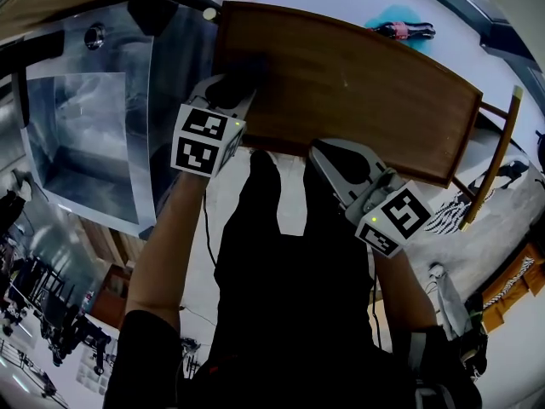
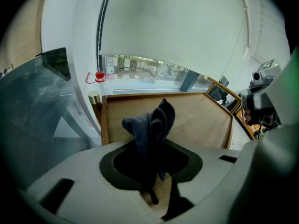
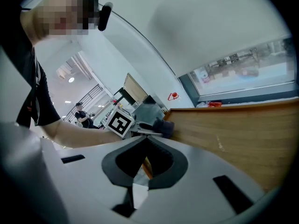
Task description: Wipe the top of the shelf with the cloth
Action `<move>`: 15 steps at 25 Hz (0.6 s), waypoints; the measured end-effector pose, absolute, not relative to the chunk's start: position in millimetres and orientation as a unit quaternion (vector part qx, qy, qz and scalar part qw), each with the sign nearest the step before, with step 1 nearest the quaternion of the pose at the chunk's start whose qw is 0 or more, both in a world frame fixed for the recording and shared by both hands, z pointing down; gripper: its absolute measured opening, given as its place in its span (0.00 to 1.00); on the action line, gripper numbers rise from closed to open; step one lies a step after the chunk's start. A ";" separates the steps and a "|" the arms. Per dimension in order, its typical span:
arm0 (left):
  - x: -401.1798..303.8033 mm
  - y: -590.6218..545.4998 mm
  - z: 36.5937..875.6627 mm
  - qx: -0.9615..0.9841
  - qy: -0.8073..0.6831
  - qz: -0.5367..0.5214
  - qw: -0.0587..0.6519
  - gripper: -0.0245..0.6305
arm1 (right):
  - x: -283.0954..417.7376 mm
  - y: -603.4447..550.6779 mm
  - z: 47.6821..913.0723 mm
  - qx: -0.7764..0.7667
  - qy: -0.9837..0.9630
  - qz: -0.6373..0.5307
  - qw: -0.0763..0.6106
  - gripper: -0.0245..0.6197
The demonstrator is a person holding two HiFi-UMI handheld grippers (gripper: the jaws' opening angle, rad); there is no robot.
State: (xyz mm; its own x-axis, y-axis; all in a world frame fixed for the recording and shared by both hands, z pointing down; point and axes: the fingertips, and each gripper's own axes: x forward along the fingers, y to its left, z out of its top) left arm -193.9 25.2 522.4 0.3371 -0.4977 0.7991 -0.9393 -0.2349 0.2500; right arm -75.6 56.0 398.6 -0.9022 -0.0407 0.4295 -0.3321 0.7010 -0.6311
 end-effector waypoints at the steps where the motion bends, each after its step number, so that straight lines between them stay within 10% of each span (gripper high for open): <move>1: -188.9 24.0 522.8 0.730 -0.491 0.296 0.372 0.25 | -72.3 55.7 399.1 0.105 -0.901 0.373 0.195 0.04; 15: -131.8 0.9 527.8 0.749 -0.464 0.304 0.363 0.25 | -15.4 48.0 403.4 0.144 -0.895 0.383 0.178 0.04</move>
State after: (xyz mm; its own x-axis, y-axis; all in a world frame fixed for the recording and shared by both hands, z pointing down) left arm -131.8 0.9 527.8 0.3844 -0.4749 0.7916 -0.9156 -0.3059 0.2611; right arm -15.4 48.0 403.4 -0.8953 -0.1214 0.4287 -0.3938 0.6655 -0.6341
